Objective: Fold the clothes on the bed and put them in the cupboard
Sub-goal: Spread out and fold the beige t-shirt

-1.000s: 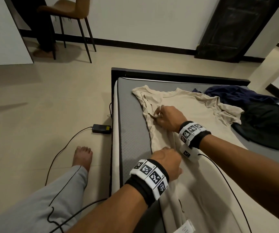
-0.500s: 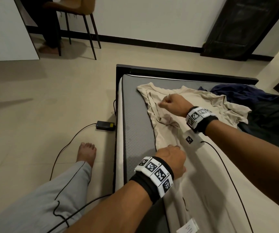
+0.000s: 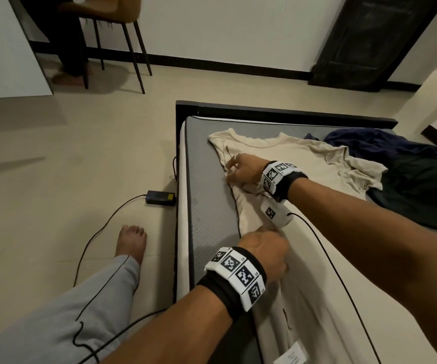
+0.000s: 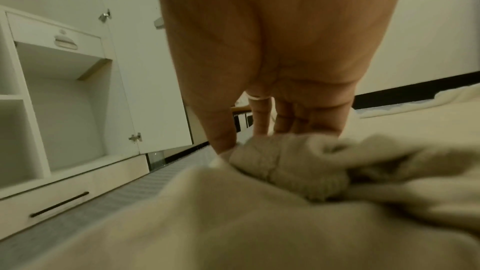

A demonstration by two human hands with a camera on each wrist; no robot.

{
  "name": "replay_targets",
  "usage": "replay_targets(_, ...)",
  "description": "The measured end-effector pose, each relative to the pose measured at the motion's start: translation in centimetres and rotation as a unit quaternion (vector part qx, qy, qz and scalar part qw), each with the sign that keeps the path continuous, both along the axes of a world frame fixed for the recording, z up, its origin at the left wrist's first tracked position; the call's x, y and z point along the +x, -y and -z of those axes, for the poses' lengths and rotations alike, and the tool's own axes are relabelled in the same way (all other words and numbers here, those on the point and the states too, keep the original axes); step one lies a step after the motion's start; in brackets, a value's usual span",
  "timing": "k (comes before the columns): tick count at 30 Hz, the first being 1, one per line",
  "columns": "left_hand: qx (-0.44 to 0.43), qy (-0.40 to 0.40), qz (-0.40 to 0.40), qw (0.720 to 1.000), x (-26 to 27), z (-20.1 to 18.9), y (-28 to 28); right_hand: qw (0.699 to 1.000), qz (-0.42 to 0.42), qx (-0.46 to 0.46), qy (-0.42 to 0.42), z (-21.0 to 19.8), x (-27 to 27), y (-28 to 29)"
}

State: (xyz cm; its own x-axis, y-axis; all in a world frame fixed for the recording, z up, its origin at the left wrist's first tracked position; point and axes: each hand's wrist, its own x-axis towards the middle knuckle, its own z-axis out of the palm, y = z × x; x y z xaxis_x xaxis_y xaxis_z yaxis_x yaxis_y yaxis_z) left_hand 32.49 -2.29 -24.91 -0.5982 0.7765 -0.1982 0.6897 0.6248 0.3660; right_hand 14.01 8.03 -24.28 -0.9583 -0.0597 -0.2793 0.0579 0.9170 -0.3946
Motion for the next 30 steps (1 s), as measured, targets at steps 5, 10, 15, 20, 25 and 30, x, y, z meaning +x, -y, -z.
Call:
replay_targets(5,0.032,0.025,0.011,0.999,0.1,0.1,0.5,0.982,0.063,-0.166,-0.064,-1.5,1.1,-3.7)
replay_targets(10,0.051,0.043,0.016,0.998,0.1,-0.2,0.8,0.965,0.184,-0.092,-0.161,-1.2,2.9,-13.1)
replay_targets(15,0.071,0.032,-0.005,0.997,-1.4,-0.9,0.0,0.945,0.283,0.029,-0.159,-0.4,4.8,-22.4)
replay_targets(20,0.105,0.008,-0.045,0.993,-3.7,-1.6,-2.5,0.898,0.341,0.235,-0.149,0.7,5.4,-27.4)
replay_targets(25,0.146,-0.011,-0.066,0.987,-5.4,-2.3,-4.9,0.869,0.356,0.33,-0.094,1.4,5.2,-30.3)
replay_targets(30,0.153,-0.015,-0.079,0.985,-6.2,-2.3,-6.3,0.868,0.36,0.332,-0.085,1.1,4.3,-31.7)
